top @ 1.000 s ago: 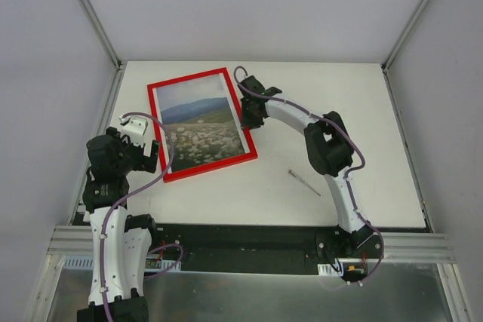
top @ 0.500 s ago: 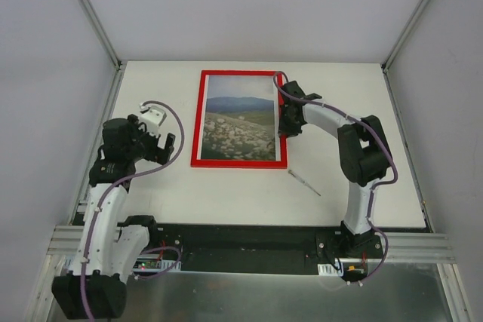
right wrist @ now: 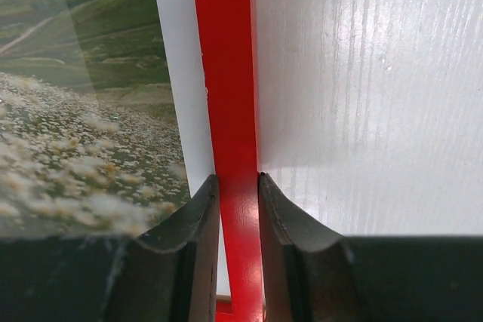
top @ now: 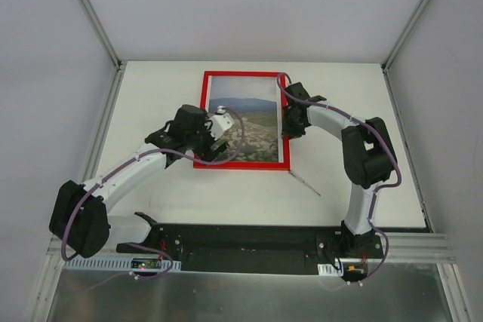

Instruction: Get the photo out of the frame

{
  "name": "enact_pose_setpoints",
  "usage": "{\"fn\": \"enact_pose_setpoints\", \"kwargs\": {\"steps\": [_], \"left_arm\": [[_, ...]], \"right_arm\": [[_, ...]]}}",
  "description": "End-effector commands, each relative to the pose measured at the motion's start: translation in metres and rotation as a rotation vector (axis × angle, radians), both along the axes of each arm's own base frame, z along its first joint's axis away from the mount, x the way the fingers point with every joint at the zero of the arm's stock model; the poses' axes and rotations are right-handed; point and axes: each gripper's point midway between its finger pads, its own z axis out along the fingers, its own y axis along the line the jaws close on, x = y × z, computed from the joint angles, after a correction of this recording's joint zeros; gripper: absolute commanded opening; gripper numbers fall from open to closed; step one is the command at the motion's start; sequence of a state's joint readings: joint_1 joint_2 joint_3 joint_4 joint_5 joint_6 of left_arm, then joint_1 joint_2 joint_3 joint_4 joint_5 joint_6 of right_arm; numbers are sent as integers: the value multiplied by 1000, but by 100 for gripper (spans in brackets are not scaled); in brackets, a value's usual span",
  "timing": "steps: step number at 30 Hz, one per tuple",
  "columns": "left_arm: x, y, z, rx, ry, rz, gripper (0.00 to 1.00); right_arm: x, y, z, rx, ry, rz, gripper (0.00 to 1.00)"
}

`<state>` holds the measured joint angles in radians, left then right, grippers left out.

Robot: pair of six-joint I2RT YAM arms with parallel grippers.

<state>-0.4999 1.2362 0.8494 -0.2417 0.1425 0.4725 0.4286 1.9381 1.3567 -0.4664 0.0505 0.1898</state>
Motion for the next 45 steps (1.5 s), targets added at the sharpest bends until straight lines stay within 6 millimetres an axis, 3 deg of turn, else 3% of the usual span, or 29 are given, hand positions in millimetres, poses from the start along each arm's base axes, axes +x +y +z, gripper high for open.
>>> {"fn": "enact_pose_setpoints", "kwargs": {"steps": [1,7,22,34,45], "left_arm": [[2,-42,6,56,-90,-129,99],[-9,-71,-29,164,-96,-229,99],[-39,-104,-70,316,-158,-390,99],[-16,-120,-87,425,-423,-372,99],[-35,-139,-101,427,-451,-417,99]], "right_arm": [[6,6,18,50,-31,18,1],[7,11,40,102,-45,35,1],[14,12,69,133,-97,43,1],[14,13,72,146,-99,43,1],[15,15,88,186,-105,38,1]]}}
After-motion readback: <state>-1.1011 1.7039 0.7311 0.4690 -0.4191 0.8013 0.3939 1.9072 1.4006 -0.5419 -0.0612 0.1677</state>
